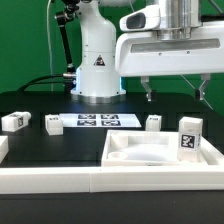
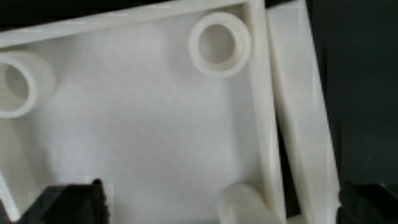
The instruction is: Assemble square table
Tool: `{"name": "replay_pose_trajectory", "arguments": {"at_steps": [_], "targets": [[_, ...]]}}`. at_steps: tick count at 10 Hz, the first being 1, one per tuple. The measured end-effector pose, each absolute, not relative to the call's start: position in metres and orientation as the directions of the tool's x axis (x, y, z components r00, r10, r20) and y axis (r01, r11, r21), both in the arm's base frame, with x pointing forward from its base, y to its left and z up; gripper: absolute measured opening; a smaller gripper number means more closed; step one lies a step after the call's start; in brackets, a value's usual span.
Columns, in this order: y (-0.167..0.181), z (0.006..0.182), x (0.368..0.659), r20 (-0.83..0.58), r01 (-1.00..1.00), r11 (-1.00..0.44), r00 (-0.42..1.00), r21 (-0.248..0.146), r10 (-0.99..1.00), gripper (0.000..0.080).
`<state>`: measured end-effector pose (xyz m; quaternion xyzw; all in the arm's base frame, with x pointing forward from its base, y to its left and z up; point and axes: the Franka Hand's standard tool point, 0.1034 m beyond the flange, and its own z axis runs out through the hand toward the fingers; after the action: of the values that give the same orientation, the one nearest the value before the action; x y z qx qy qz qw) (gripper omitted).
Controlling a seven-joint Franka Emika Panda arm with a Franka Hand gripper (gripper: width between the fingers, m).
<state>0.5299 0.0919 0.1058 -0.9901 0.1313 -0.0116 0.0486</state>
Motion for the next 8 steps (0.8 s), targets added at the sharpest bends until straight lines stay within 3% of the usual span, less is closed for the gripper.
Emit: {"name": "replay_pose_trajectory", "arguments": {"at_steps": [2, 6, 8], "targets": [[0.081, 0.092, 0.487, 0.028, -0.254, -0.963, 0.966, -0.095, -0.257, 0.0649], [0.081, 0.084, 0.465, 0.003, -0.250, -0.965, 0.968, -0.083, -0.251, 0.0649], [0.078, 0.070, 0.451, 0.012, -0.243, -0.967, 0.970, -0.080, -0.244, 0.0649]]}}
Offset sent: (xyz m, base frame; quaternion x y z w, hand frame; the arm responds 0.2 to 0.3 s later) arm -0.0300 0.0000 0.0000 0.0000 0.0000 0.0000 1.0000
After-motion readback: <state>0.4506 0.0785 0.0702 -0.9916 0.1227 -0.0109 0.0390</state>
